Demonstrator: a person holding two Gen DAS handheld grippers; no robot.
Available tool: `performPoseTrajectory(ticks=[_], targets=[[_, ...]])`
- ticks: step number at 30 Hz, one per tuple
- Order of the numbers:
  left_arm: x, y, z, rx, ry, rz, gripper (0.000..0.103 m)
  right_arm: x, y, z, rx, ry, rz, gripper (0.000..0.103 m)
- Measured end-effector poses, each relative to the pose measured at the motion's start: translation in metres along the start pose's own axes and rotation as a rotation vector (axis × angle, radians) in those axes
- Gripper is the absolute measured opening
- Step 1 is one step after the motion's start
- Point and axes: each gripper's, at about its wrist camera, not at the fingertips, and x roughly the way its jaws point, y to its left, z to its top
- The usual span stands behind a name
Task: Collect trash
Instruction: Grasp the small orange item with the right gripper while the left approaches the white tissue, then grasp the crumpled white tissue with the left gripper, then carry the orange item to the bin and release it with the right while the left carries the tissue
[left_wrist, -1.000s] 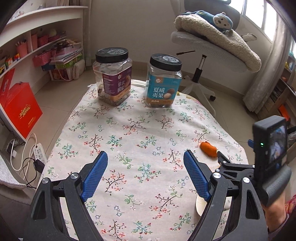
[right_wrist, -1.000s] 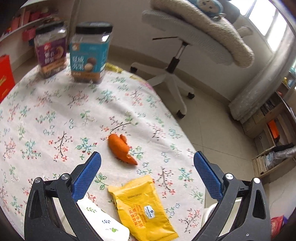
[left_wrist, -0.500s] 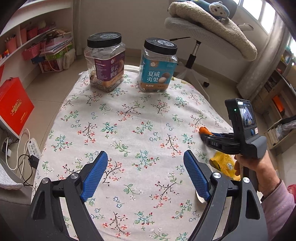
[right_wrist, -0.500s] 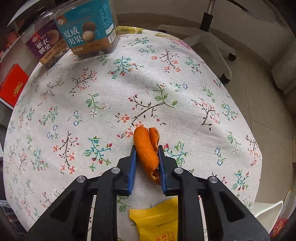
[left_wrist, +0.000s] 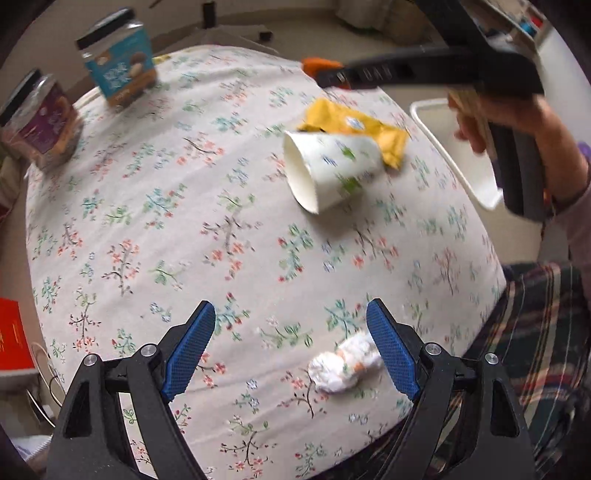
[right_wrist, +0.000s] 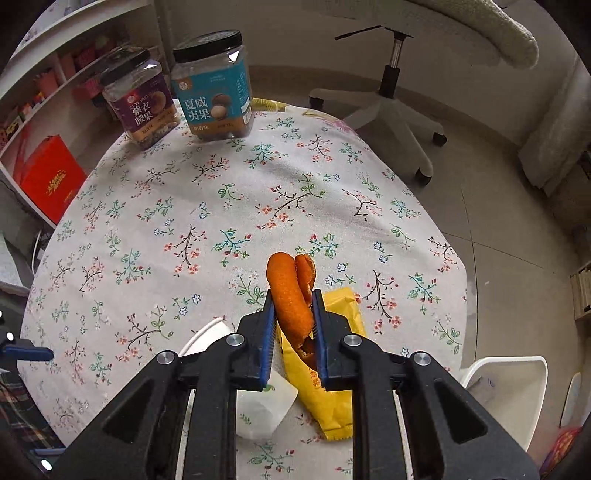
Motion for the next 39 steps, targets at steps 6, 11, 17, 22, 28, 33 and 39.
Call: performPoseTrajectory(ticks=[6,11,17,22,28,33,39], targets=[[0.040,-0.051,-0.033,0.257,0.133,0.016,0.082,-0.033,0.004,-0.020,0.036,-0.048,0.020,0.017],[0.056,-0.052,-0.037,0.242,0.126,0.011,0.077,-0.047,-0.001,-0.032,0.092,-0.073,0.048,0.018],[0.059,-0.044,-0.042,0.210,0.110,-0.004,0.045,-0.049,-0.005,-0.035,0.131,-0.089,0.065,0.018],[0.030,0.002,-0.028,0.014,-0.025,0.060,0.044,-0.060,0.002,-0.026,0.145,-0.148,0.098,0.018],[-0.007,0.083,-0.015,-0.401,-0.225,0.190,0.044,-0.073,0.019,-0.017,0.145,-0.228,0.095,0.018],[-0.047,0.109,-0.006,-0.572,-0.425,0.315,0.044,-0.085,0.031,-0.014,0.130,-0.314,0.048,0.018],[-0.095,0.090,-0.006,-0.608,-0.657,0.424,0.044,-0.107,0.044,-0.013,0.108,-0.439,-0.011,0.018]])
